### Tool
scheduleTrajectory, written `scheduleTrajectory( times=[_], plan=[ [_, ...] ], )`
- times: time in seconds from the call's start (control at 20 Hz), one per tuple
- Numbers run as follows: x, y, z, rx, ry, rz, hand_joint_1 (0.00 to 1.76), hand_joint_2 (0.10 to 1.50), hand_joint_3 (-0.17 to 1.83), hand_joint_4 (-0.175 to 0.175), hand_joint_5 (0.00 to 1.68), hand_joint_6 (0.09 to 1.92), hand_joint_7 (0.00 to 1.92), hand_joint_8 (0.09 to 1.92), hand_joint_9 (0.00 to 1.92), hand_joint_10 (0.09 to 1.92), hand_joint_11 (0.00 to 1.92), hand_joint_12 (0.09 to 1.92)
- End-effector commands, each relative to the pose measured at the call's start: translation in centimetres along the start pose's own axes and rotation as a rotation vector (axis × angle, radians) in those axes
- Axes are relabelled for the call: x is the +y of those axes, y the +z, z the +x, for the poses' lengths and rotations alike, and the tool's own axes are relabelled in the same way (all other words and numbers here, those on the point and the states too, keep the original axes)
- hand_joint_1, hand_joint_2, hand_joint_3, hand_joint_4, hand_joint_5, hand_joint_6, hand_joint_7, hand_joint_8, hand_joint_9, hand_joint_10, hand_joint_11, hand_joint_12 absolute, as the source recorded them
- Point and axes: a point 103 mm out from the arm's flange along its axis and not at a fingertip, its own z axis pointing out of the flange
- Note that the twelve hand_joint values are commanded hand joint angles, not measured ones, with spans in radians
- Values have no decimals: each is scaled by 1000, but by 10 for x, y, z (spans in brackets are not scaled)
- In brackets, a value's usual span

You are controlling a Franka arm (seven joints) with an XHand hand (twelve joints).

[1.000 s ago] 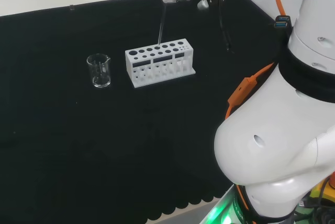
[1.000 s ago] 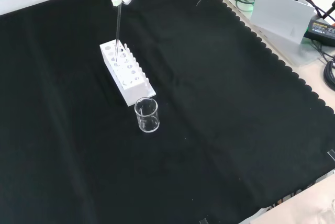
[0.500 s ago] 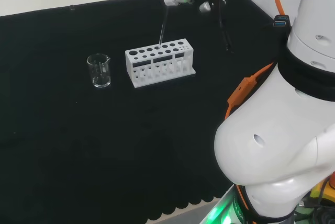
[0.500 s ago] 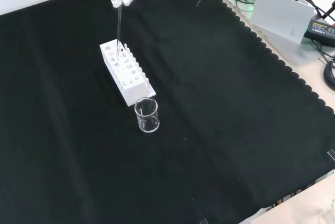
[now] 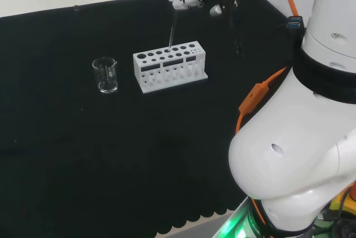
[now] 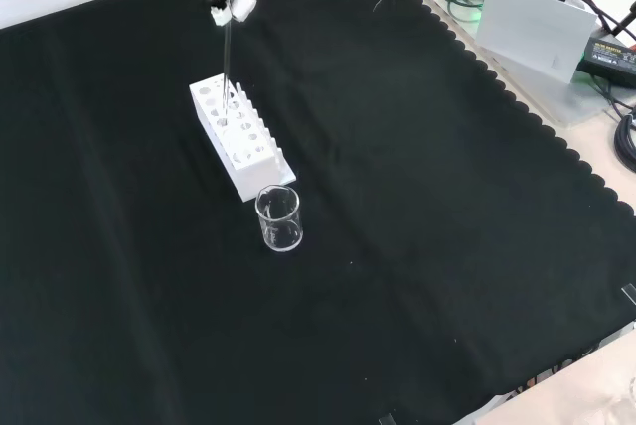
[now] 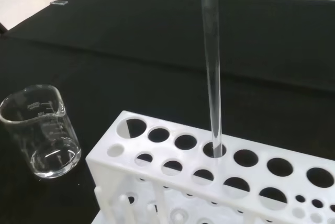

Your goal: Put the glass rod back on the white test tube rack.

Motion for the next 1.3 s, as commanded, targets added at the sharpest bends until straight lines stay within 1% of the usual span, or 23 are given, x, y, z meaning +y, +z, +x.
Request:
scheduleTrajectory(
  times=[0.05, 0.35, 1.05, 1.15, 1.2, 1.3],
  plan=[
    [15, 12, 4, 8, -27, 16, 1219, 1076, -175, -175, 1260, 578, 1616, 765, 1895, 457, 1724, 741],
    [18, 11, 1, 1, -28, 21, 1219, 1076, -175, -175, 1260, 578, 1616, 765, 1895, 457, 1723, 741],
    [33, 33, -4, 3, -56, 79, 1219, 1075, -175, -175, 1260, 577, 1615, 765, 1896, 455, 1723, 741],
    [36, 36, -5, 1, -64, 89, 1279, 1071, -175, -175, 1253, 576, 1407, 648, 1885, 454, 1711, 742],
    [37, 37, -5, 0, -68, 92, 1295, 1070, -175, -175, 1251, 575, 1351, 616, 1882, 454, 1707, 743],
    [39, 37, -6, -1, -73, 95, 1308, 1069, -175, -175, 1250, 574, 1307, 590, 1879, 453, 1704, 744]
  ],
)
